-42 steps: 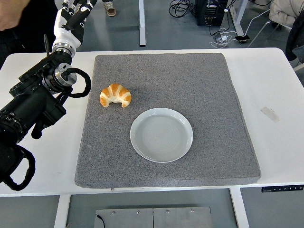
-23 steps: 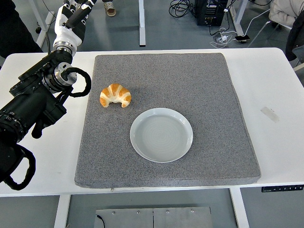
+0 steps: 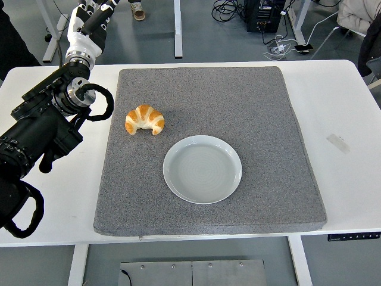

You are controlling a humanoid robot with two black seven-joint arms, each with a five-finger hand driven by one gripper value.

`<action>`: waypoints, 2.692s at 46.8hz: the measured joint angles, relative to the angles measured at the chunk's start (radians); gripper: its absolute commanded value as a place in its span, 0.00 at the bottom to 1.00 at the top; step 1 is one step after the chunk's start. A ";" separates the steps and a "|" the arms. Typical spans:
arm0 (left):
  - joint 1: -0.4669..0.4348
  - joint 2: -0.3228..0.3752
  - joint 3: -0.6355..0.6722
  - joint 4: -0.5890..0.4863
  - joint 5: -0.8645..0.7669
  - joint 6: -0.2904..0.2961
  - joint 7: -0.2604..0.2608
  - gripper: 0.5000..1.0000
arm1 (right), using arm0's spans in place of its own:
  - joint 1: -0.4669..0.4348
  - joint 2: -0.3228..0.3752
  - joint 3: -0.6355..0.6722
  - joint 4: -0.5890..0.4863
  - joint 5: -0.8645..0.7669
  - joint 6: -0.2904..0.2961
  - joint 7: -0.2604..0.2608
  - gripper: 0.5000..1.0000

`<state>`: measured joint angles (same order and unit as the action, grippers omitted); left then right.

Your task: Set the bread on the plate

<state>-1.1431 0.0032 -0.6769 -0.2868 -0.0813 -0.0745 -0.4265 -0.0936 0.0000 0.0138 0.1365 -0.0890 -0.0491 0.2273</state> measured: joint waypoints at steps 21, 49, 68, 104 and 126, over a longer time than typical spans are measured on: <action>0.005 0.018 0.060 0.001 0.003 -0.004 0.001 0.95 | 0.000 0.000 0.000 0.000 0.000 0.000 0.000 1.00; -0.059 0.183 0.295 -0.061 0.014 -0.151 0.018 0.95 | 0.000 0.000 0.000 0.000 0.000 0.000 -0.001 1.00; -0.139 0.300 0.613 -0.339 0.193 0.022 0.014 0.95 | 0.000 0.000 0.000 0.000 0.000 0.000 0.000 1.00; -0.263 0.406 0.996 -0.682 0.409 0.353 0.003 0.93 | 0.000 0.000 0.000 0.000 0.000 0.000 0.000 1.00; -0.300 0.453 1.196 -0.779 0.554 0.444 0.017 0.94 | 0.000 0.000 0.000 0.000 0.000 0.000 0.000 1.00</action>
<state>-1.4429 0.4560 0.5190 -1.0663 0.4730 0.3699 -0.4094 -0.0937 0.0000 0.0138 0.1365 -0.0890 -0.0491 0.2270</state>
